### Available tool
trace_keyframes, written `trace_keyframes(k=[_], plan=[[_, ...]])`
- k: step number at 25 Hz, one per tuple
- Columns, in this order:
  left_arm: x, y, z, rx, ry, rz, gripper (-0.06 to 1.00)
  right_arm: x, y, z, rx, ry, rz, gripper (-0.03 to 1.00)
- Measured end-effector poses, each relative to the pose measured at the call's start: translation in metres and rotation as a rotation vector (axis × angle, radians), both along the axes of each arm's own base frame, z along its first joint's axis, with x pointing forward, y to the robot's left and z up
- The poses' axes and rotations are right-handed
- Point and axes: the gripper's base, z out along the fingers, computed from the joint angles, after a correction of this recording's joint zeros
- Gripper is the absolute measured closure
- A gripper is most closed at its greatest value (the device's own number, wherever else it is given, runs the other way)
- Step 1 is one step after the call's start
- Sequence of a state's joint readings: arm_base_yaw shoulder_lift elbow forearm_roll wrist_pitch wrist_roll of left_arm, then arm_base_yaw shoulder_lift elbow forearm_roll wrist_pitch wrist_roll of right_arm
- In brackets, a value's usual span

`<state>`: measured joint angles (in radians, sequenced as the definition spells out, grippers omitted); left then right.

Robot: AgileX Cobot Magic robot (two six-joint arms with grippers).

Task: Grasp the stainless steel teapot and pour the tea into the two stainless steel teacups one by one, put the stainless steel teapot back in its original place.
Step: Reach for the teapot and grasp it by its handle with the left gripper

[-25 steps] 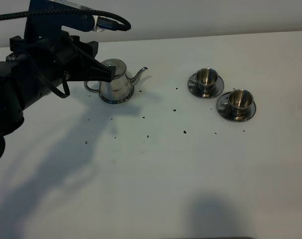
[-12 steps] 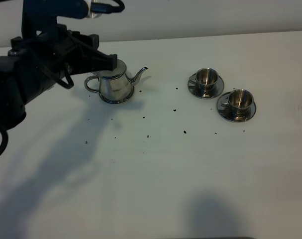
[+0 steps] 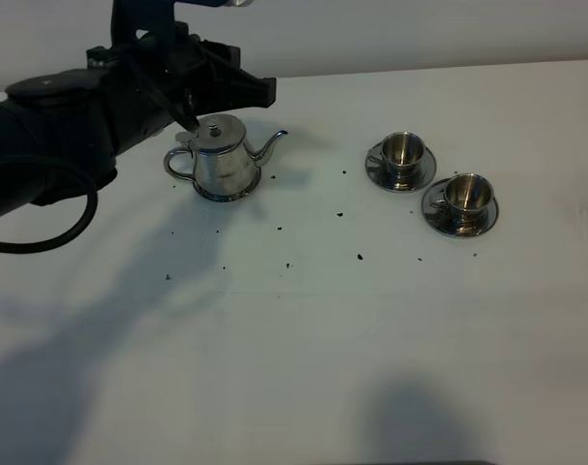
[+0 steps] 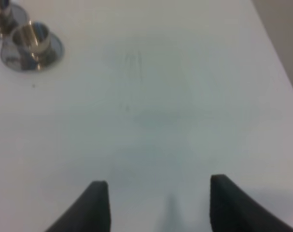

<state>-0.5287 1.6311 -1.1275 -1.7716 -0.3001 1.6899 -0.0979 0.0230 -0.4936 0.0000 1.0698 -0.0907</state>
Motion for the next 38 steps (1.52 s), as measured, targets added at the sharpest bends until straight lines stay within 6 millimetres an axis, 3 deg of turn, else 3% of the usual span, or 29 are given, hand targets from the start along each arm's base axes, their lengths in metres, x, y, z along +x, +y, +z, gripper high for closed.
trace_keyframes(k=[5, 11, 15, 20, 25, 30, 35, 38], plan=[[-0.003, -0.009, 0.003, -0.105, 0.021, -0.067, 0.65, -0.004, 0.001, 0.000, 0.002, -0.030, 0.003, 0.52], [-0.016, -0.033, 0.008, -0.324, 0.095, -0.304, 0.65, -0.004, 0.001, 0.000, 0.002, -0.031, 0.003, 0.52], [-0.031, -0.044, 0.007, -0.368, 0.195, -0.488, 0.65, -0.004, 0.001, 0.000, 0.002, -0.031, 0.003, 0.52], [-0.051, -0.042, -0.011, -0.181, 0.442, -0.627, 0.65, -0.004, 0.001, 0.000, 0.002, -0.031, 0.003, 0.52], [-0.049, -0.021, -0.014, 0.110, 0.609, -0.483, 0.65, -0.004, 0.001, 0.000, 0.002, -0.031, 0.003, 0.52], [-0.032, 0.000, 0.005, 0.348, 0.559, -0.302, 0.65, -0.004, 0.001, 0.000, 0.002, -0.031, 0.003, 0.52], [-0.024, 0.003, 0.022, 0.433, 0.477, -0.302, 0.60, -0.004, 0.001, 0.000, 0.002, -0.031, 0.003, 0.52], [-0.019, 0.001, 0.019, 0.468, 0.478, -0.312, 0.54, -0.004, 0.001, 0.000, 0.002, -0.031, 0.003, 0.52]])
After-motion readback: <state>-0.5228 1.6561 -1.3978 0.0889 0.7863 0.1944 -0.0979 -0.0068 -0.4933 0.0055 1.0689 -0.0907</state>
